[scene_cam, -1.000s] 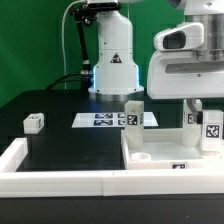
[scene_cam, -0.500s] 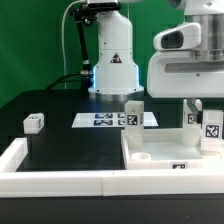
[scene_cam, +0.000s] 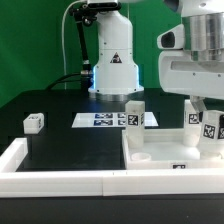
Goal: Assemble square table
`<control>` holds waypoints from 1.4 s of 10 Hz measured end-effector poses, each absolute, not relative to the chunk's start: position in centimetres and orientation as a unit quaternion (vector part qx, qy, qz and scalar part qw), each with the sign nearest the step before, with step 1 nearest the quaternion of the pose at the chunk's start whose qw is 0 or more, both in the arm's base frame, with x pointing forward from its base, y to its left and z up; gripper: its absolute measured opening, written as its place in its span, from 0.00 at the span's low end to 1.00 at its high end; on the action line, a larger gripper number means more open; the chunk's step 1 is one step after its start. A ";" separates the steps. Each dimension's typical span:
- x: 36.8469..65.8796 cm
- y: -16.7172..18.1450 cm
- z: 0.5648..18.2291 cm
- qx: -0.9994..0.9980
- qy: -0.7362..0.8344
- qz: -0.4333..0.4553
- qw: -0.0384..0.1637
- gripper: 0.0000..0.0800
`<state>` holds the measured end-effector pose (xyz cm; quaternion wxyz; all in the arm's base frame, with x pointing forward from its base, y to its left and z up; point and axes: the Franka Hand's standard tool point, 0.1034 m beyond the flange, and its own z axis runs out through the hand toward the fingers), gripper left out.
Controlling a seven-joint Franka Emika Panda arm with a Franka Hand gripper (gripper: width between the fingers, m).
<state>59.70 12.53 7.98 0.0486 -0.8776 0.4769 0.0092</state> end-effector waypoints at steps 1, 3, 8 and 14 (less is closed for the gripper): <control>59.8 12.6 8.0 -0.860 0.507 0.009 0.049 0.36; 59.8 12.6 8.0 -0.838 0.543 0.011 0.050 0.37; 59.8 12.5 7.9 -0.862 0.504 0.011 0.050 0.80; 59.9 12.4 7.9 -0.965 0.257 -0.006 0.050 0.81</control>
Offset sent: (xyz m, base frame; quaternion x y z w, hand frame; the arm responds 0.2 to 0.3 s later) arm 0.0000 0.0000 0.0000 0.0000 0.0000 0.2571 0.9664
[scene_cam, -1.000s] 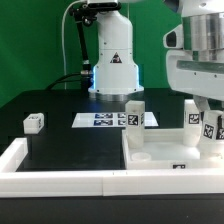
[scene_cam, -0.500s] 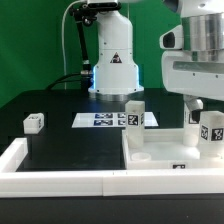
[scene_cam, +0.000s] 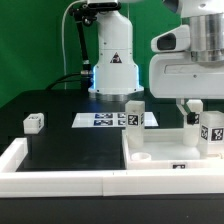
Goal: Assemble square table
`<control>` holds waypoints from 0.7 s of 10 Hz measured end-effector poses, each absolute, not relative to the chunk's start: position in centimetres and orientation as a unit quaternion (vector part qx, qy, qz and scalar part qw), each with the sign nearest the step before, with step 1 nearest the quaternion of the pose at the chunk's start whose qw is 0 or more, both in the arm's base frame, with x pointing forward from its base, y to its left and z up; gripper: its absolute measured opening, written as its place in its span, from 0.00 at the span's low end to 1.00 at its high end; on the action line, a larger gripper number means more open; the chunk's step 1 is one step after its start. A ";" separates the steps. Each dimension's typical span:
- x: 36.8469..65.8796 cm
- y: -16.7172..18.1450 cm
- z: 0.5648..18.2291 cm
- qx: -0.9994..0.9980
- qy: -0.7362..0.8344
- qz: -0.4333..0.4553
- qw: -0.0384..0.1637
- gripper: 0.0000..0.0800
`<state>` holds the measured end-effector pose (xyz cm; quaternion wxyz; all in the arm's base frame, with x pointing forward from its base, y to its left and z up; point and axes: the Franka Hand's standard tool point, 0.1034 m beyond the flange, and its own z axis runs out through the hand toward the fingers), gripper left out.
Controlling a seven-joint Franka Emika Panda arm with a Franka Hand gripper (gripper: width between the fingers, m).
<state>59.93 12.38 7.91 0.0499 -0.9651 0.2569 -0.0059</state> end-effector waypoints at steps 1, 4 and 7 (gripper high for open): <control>60.0 12.2 7.9 -0.977 0.206 -0.009 0.049 0.81; 60.1 12.5 8.0 -0.995 0.091 -0.019 0.030 0.81; 60.3 12.3 7.9 -0.999 0.013 -0.035 0.026 0.81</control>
Offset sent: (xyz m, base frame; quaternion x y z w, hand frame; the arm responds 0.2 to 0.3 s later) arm -0.0007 0.0040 0.0039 -0.0258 0.0228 -0.2119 0.9767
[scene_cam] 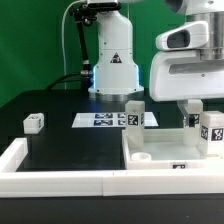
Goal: Assemble square table
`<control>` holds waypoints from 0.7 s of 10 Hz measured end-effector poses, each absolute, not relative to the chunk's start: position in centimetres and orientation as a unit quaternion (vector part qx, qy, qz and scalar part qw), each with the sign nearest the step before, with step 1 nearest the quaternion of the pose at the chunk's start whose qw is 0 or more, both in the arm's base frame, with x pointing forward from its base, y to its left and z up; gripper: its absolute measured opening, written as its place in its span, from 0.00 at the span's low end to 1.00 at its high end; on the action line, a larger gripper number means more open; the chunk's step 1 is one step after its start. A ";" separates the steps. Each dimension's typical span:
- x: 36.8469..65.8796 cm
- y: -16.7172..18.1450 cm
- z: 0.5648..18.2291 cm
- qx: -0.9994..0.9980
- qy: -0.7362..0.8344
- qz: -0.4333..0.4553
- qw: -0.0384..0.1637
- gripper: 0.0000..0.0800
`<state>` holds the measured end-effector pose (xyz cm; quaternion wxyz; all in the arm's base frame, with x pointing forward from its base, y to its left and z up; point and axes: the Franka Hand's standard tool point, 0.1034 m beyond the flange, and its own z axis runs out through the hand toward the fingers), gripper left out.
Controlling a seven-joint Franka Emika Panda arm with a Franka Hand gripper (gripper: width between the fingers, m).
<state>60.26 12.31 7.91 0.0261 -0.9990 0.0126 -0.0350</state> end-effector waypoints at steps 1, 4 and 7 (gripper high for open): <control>60.3 12.2 7.9 -0.999 -0.022 -0.036 0.023 0.69; 60.3 12.1 7.9 -0.999 -0.030 -0.036 0.021 0.36; 60.3 12.1 7.9 -0.999 -0.023 -0.036 0.022 0.36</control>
Offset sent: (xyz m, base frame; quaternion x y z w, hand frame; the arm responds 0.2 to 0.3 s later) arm 0.0000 0.0000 0.0000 0.0000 0.0000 0.0000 1.0000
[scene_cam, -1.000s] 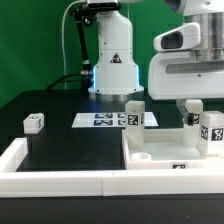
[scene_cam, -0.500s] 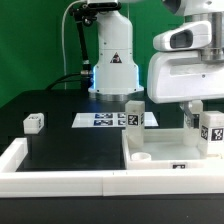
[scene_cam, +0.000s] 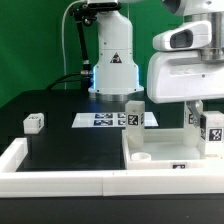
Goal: Assemble square table
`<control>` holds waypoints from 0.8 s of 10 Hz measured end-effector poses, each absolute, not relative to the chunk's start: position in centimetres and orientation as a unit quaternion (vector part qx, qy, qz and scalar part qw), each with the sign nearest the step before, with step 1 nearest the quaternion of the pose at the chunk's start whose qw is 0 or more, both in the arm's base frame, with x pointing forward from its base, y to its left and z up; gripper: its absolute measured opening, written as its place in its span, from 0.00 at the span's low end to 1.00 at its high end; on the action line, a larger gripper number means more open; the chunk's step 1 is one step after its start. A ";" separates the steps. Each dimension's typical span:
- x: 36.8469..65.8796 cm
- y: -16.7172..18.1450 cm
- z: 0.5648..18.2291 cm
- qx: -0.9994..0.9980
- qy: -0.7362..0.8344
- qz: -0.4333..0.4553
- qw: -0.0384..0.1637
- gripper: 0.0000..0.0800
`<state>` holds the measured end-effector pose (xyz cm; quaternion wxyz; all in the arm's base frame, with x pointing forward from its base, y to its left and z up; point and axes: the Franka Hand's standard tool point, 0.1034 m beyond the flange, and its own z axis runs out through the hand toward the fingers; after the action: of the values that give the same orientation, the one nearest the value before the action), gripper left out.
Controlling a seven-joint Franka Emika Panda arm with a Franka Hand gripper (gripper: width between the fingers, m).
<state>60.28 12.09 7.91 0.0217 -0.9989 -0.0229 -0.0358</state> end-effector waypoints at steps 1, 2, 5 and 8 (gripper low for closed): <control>60.3 12.1 7.9 -0.999 -0.022 -0.036 0.022 0.36; 60.3 12.1 7.9 -0.999 0.019 -0.035 0.024 0.36; 60.2 11.9 7.9 -0.973 0.225 -0.035 0.030 0.36; 60.1 11.9 7.8 -0.926 0.375 -0.029 0.032 0.36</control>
Offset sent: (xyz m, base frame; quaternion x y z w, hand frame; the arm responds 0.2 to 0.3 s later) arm -0.0125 0.0033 -0.0007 -0.0021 0.0128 0.3360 0.9418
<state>60.15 11.90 7.79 0.0323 -0.9262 0.3747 -0.0286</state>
